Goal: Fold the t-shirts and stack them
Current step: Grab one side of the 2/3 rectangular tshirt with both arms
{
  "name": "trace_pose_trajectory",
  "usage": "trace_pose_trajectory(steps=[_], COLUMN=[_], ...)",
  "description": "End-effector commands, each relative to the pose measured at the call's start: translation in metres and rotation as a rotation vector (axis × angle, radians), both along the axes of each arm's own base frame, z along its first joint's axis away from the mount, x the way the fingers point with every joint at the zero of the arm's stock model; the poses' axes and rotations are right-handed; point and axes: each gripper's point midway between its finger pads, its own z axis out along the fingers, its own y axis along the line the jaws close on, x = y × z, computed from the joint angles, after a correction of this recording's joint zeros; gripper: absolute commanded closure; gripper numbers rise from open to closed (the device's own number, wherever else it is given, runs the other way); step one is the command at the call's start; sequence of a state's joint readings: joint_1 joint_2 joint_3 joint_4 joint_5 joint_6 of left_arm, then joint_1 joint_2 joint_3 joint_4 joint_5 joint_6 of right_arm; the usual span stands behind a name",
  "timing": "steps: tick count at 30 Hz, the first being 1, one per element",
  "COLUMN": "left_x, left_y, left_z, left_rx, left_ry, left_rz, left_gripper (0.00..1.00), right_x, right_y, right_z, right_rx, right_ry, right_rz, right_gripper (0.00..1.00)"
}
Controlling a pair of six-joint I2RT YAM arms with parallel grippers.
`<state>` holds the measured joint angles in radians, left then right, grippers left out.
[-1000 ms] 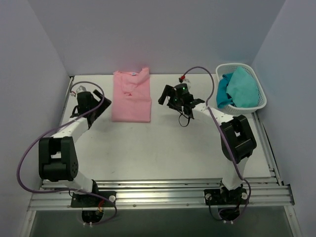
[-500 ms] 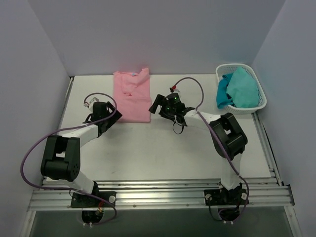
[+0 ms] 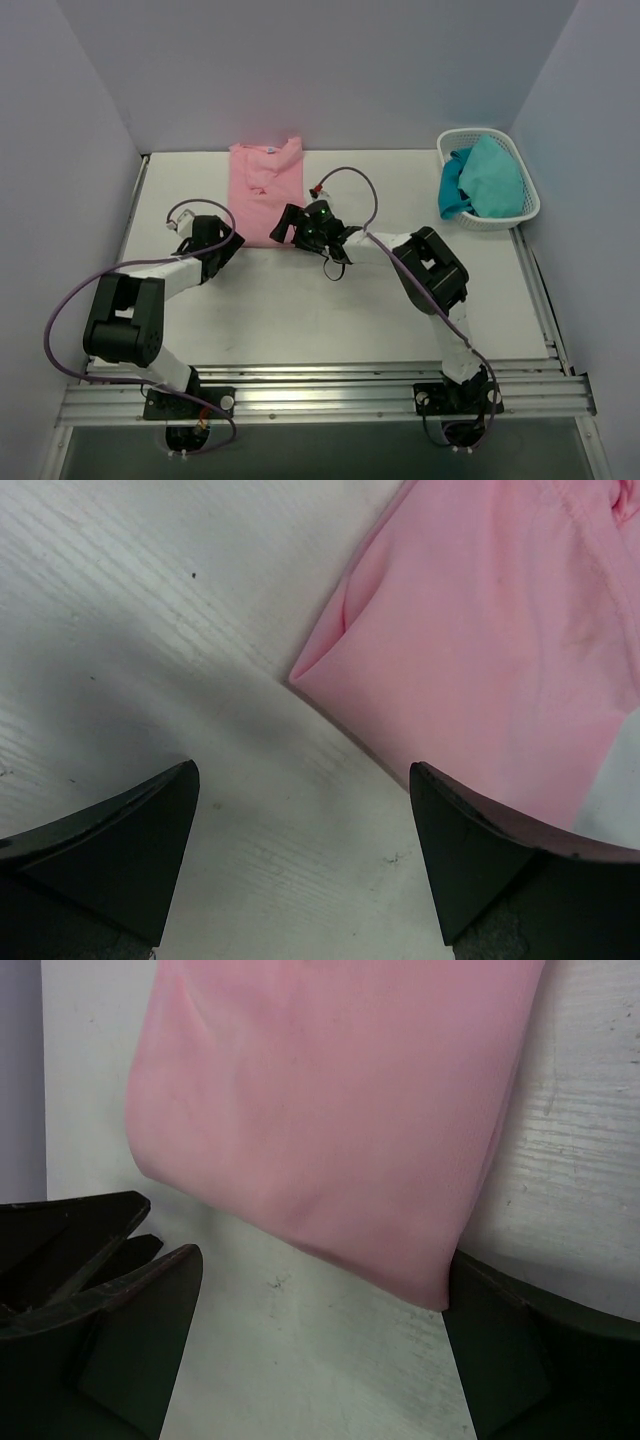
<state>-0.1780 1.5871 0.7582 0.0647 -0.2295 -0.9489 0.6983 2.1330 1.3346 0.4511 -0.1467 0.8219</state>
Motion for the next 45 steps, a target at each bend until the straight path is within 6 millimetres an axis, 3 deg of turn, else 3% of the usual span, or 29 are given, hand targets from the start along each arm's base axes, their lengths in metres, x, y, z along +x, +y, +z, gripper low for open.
trace_pose_trajectory(steps=[1, 6, 10, 12, 13, 14, 17, 22, 23, 27, 31, 35, 36, 38, 39, 41, 42, 43, 45], left_x=[0.004, 0.006, 0.008, 0.011, 0.012, 0.014, 0.018, 0.018, 0.018, 0.017, 0.014, -0.003, -0.009, -0.025, -0.032, -0.052, -0.058, -0.072, -0.096], left_y=[0.004, 0.005, 0.005, 0.004, 0.004, 0.003, -0.002, 0.000, 0.001, 0.003, -0.003, -0.016, -0.026, -0.033, -0.044, -0.050, -0.053, -0.065, -0.069], left_z=[-0.001, -0.009, -0.018, -0.019, -0.023, -0.023, -0.027, -0.027, -0.027, -0.026, -0.024, -0.020, -0.018, -0.012, -0.009, -0.003, 0.010, 0.011, 0.014], left_rx=[0.003, -0.011, -0.029, -0.041, -0.045, -0.055, -0.069, -0.062, -0.059, -0.032, 0.021, 0.067, 0.075, 0.094, 0.107, 0.115, 0.115, 0.111, 0.114], left_ry=[-0.028, -0.042, -0.041, -0.061, -0.059, -0.067, -0.066, -0.065, -0.065, -0.051, -0.034, -0.038, -0.040, -0.034, -0.040, -0.038, -0.073, -0.069, -0.066], left_rz=[0.048, 0.069, 0.089, 0.099, 0.102, 0.103, 0.096, 0.115, 0.118, 0.118, 0.073, 0.039, 0.011, -0.011, -0.034, -0.049, -0.044, -0.074, -0.101], left_gripper=[0.05, 0.00, 0.11, 0.15, 0.22, 0.27, 0.38, 0.55, 0.68, 0.97, 0.98, 0.98, 0.98, 0.98, 0.98, 0.98, 0.98, 0.98, 0.98], right_x=[0.003, 0.003, 0.002, 0.001, 0.001, 0.000, 0.001, 0.002, 0.002, 0.001, -0.003, -0.014, -0.016, -0.030, -0.035, -0.053, -0.059, -0.068, -0.087], right_y=[-0.003, -0.004, -0.006, -0.006, -0.007, -0.007, -0.009, -0.013, -0.015, -0.023, -0.042, -0.067, -0.070, -0.084, -0.085, -0.097, -0.099, -0.098, -0.111], right_z=[-0.016, -0.021, -0.022, -0.023, -0.025, -0.025, -0.030, -0.034, -0.035, -0.035, -0.031, -0.027, -0.015, -0.020, -0.006, -0.012, 0.000, 0.000, 0.006], right_rx=[-0.020, -0.027, -0.032, -0.036, -0.040, -0.041, -0.045, -0.055, -0.058, -0.067, -0.083, -0.116, -0.111, -0.148, -0.136, -0.179, -0.175, -0.184, -0.213], right_ry=[0.035, 0.039, 0.039, 0.035, 0.037, 0.035, 0.041, 0.047, 0.050, 0.056, 0.055, 0.055, 0.038, 0.057, 0.040, 0.061, 0.047, 0.050, 0.052], right_rz=[-0.014, -0.016, -0.017, -0.013, -0.014, -0.011, -0.012, -0.019, -0.020, -0.030, -0.051, -0.079, -0.086, -0.106, -0.110, -0.116, -0.116, -0.106, -0.123], right_gripper=[0.05, 0.08, 0.19, 0.32, 0.39, 0.64, 1.00, 1.00, 1.00, 1.00, 1.00, 1.00, 1.00, 1.00, 1.00, 1.00, 1.00, 1.00, 1.00])
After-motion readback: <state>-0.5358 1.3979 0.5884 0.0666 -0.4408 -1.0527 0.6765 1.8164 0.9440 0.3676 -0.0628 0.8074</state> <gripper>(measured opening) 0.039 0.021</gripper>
